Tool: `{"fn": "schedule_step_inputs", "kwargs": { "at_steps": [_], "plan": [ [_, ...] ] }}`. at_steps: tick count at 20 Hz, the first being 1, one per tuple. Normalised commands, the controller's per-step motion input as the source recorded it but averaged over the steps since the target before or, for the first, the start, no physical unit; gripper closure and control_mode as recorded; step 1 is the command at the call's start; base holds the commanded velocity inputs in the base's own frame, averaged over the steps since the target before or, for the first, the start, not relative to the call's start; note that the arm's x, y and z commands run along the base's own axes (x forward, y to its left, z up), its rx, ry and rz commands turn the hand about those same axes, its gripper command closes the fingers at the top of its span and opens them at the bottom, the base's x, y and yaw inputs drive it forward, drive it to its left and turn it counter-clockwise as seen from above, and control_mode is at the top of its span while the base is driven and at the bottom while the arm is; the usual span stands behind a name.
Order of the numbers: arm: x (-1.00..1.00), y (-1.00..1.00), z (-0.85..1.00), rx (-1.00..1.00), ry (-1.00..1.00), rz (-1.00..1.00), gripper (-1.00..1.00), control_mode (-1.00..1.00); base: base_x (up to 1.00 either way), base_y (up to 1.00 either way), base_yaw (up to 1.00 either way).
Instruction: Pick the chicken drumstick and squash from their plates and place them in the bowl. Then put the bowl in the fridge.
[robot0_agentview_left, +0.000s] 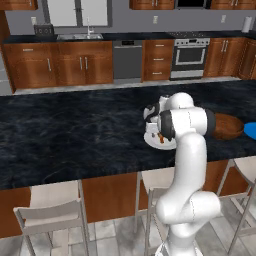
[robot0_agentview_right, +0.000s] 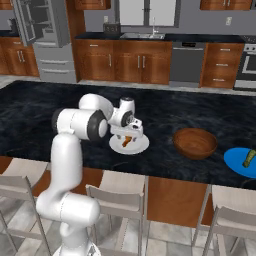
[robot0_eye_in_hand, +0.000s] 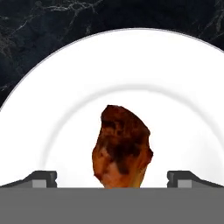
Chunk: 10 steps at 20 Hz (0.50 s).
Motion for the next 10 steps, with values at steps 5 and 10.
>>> {"fn": "schedule_step_inputs", "kwargs": {
  "at_steps": [5, 10],
  "plan": [
    [0.19, -0.10, -0.24, 0.00, 0.08, 0.00, -1.00, -1.00, 0.00, 0.00, 0.00],
    [0.10, -0.14, -0.20, 0.00, 0.07, 0.00, -1.00, -1.00, 0.00, 0.00, 0.00]
  ]
}}
